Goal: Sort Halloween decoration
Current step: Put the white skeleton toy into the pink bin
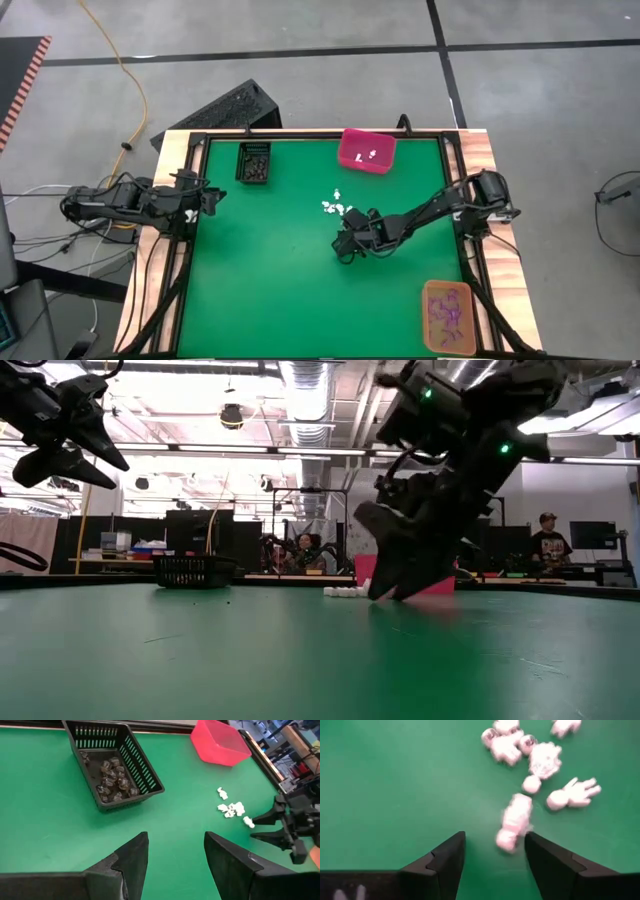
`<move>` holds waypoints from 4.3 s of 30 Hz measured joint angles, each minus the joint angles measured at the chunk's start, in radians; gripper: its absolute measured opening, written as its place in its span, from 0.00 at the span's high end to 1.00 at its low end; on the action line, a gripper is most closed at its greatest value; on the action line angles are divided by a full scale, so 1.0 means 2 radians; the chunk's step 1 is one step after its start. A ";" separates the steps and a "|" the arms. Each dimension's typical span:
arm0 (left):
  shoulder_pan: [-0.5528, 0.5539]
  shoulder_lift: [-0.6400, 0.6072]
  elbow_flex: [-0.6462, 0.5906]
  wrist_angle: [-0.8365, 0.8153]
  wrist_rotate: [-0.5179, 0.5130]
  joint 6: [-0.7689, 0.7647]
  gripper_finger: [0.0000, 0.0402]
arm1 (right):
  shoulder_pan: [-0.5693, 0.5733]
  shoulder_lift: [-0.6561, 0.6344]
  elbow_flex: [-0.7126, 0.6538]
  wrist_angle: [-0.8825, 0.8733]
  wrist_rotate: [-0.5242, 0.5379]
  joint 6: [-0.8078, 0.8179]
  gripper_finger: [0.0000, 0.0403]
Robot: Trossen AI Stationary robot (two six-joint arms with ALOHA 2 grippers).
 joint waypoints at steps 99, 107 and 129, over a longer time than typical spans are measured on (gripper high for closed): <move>0.000 0.000 0.000 -0.043 -0.146 -0.024 0.54 | -0.147 -0.189 0.134 -0.281 -0.198 -0.222 0.48; 0.000 0.002 0.000 -0.045 -0.146 -0.033 0.54 | -0.100 -0.110 0.134 -0.311 -0.158 -0.224 0.49; 0.000 0.002 0.000 -0.045 -0.069 0.008 0.54 | -0.196 0.016 0.134 -0.234 -0.279 -0.613 0.49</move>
